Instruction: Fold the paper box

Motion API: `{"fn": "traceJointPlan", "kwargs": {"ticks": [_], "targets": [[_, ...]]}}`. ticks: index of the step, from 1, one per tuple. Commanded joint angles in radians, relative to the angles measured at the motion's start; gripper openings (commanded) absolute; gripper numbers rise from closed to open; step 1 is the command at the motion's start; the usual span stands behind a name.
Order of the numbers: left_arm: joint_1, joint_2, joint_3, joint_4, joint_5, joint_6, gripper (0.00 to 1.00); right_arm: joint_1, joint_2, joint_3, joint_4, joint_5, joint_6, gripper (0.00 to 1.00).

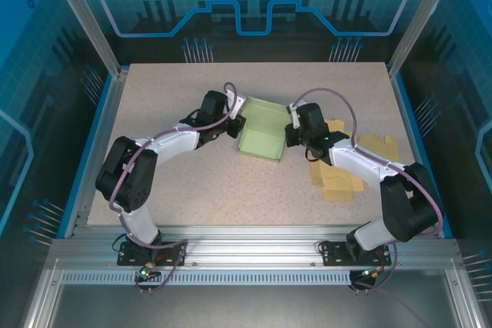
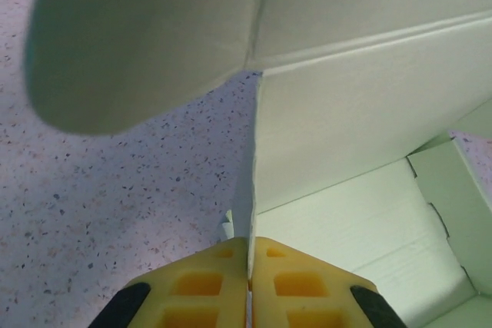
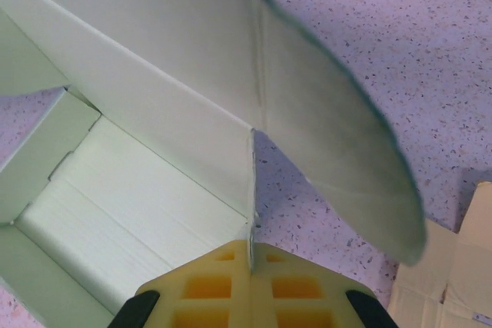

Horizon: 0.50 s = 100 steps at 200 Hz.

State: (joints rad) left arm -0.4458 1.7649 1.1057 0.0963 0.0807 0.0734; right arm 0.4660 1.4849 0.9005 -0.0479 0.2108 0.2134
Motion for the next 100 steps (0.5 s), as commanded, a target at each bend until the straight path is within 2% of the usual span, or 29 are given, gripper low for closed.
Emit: {"fn": "traceJointPlan", "kwargs": {"ticks": [1, 32, 100], "targets": [[-0.038, -0.052, -0.038, 0.09, -0.071, -0.166, 0.11, 0.037, 0.02, -0.015, 0.08, 0.022, 0.069, 0.0], [-0.064, -0.062, -0.089, 0.143, -0.113, -0.242, 0.11, 0.077, 0.043, -0.011, 0.116, 0.025, 0.118, 0.0], [-0.117, -0.067, -0.124, 0.197, -0.202, -0.256, 0.09, 0.141, 0.086, 0.022, 0.181, 0.055, 0.214, 0.0]]}}
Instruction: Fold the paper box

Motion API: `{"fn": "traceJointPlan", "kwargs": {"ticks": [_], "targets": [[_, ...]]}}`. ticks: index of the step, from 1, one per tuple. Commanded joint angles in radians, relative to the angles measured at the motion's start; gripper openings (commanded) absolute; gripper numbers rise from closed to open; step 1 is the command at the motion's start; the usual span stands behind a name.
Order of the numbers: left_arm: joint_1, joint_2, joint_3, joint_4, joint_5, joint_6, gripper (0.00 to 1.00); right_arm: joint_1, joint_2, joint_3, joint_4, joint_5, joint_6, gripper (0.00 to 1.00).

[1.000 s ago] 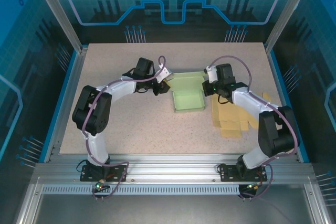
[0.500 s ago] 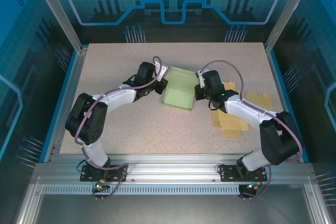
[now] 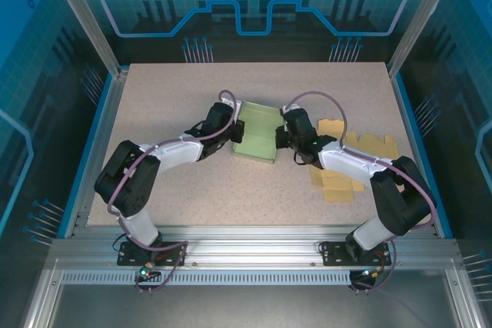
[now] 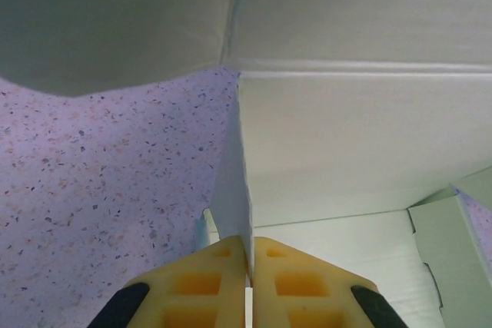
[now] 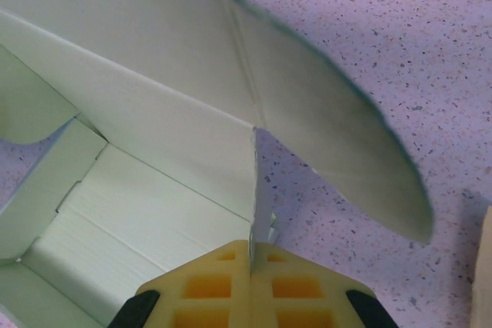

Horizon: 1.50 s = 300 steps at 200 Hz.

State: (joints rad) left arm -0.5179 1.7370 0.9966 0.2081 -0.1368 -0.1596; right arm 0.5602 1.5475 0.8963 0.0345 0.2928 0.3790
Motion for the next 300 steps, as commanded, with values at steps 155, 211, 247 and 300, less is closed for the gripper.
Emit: {"fn": "traceJointPlan", "kwargs": {"ticks": [155, 211, 247, 300], "targets": [[-0.049, -0.003, -0.029, 0.136, -0.045, -0.089, 0.06, 0.032, 0.201, 0.162, 0.084, -0.015, 0.009, 0.0], [-0.069, 0.003, -0.063, 0.144, -0.069, -0.096, 0.06, 0.049, 0.209, 0.129, 0.099, -0.023, 0.027, 0.0], [-0.072, 0.007, -0.102, 0.166, -0.075, -0.111, 0.06, 0.056, 0.194, 0.091, 0.105, -0.013, 0.03, 0.0], [-0.072, -0.024, -0.177, 0.195, -0.045, -0.141, 0.08, 0.085, 0.141, 0.004, 0.123, 0.006, 0.011, 0.0]]}}
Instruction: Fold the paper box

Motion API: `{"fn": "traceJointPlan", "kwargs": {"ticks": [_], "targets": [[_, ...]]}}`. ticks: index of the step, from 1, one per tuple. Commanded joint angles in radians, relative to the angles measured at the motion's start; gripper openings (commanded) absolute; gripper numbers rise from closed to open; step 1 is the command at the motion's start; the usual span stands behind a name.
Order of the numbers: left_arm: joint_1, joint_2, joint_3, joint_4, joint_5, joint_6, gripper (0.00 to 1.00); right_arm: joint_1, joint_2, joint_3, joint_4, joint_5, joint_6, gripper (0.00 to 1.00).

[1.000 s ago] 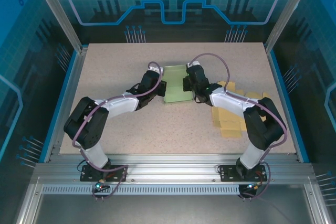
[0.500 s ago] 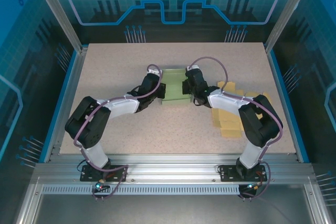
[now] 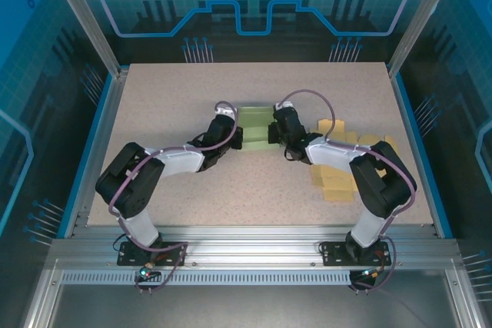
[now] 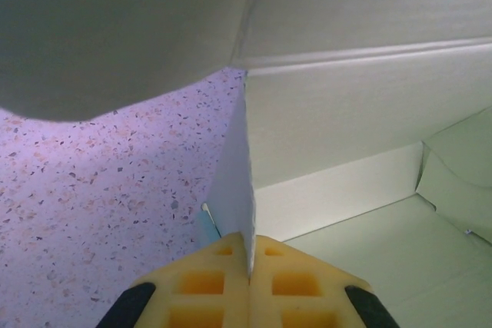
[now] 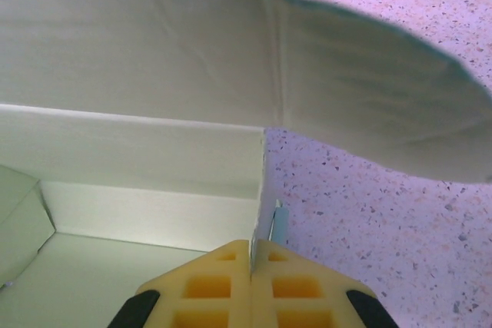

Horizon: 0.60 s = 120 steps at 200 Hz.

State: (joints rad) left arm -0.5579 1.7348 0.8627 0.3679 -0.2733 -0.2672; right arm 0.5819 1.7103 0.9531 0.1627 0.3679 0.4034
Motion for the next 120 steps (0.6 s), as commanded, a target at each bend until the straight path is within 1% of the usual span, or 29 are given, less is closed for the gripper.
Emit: {"fn": "traceJointPlan", "kwargs": {"ticks": [1, 14, 34, 72, 84, 100, 105, 120], "targets": [[-0.032, -0.023, -0.045, 0.036, 0.092, -0.034, 0.08, 0.063, -0.022, -0.054, -0.005, -0.068, -0.014, 0.0], [-0.032, -0.043, -0.068, 0.043, 0.103, -0.041, 0.1, 0.079, -0.032, -0.068, 0.007, -0.043, -0.033, 0.0], [-0.032, -0.079, -0.108, 0.057, 0.118, -0.043, 0.14, 0.093, -0.045, -0.138, 0.037, -0.016, -0.045, 0.0], [-0.032, -0.149, -0.19, 0.101, 0.101, -0.046, 0.2, 0.1, -0.046, -0.211, 0.102, 0.01, -0.037, 0.0], [-0.032, -0.167, -0.217, 0.12, 0.1, -0.05, 0.25, 0.104, -0.039, -0.221, 0.141, 0.021, -0.033, 0.0], [-0.032, -0.19, -0.253, 0.14, 0.097, -0.06, 0.27, 0.107, -0.021, -0.222, 0.149, 0.037, -0.026, 0.0], [-0.031, -0.198, -0.265, 0.146, 0.096, -0.062, 0.3, 0.109, -0.017, -0.222, 0.15, 0.039, -0.024, 0.0], [-0.032, -0.232, -0.298, 0.155, 0.094, -0.069, 0.35, 0.114, -0.005, -0.217, 0.145, 0.049, -0.018, 0.0]]}}
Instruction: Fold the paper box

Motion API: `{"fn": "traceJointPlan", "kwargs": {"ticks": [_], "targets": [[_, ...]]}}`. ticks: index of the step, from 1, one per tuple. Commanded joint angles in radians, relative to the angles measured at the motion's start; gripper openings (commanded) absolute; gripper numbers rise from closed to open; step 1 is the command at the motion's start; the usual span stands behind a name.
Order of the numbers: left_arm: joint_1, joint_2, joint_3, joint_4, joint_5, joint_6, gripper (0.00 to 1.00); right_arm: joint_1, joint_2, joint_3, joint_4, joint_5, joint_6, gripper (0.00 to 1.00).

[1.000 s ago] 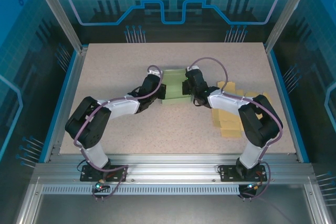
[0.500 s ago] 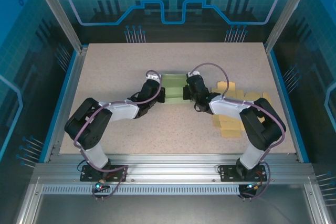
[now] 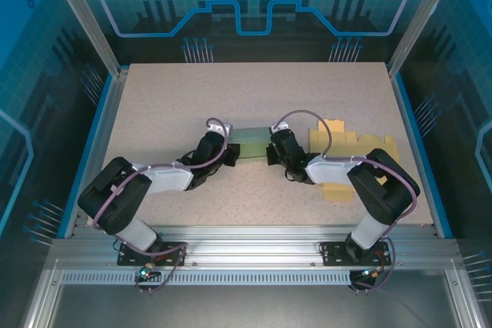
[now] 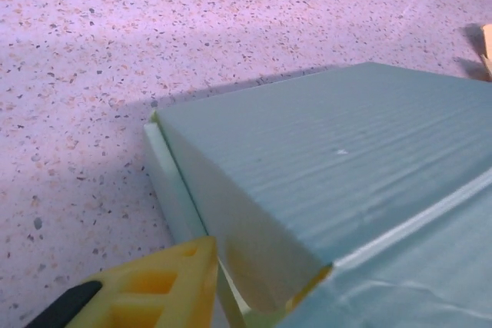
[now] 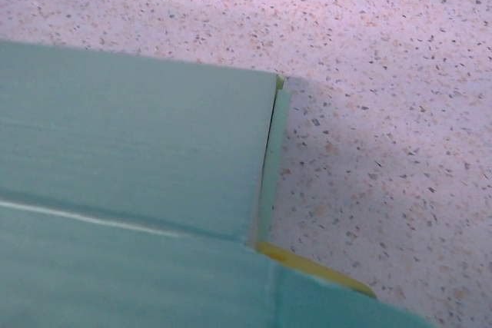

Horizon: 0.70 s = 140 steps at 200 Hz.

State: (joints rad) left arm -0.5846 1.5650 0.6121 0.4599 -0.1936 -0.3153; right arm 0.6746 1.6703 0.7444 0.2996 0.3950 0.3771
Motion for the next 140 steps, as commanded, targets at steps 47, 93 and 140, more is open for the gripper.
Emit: {"fn": "traceJointPlan", "kwargs": {"ticks": [47, 93, 140], "targets": [[-0.005, -0.235, -0.112, -0.029, -0.002, -0.027, 0.7, 0.03, 0.02, 0.004, -0.024, 0.05, 0.021, 0.0], [-0.005, -0.445, -0.156, -0.165, -0.029, -0.038, 0.98, 0.032, 0.022, 0.018, -0.065, 0.064, 0.02, 0.0], [-0.005, -0.641, -0.119, -0.314, -0.055, -0.061, 0.99, 0.035, 0.026, 0.026, -0.075, 0.064, 0.019, 0.0]]}}
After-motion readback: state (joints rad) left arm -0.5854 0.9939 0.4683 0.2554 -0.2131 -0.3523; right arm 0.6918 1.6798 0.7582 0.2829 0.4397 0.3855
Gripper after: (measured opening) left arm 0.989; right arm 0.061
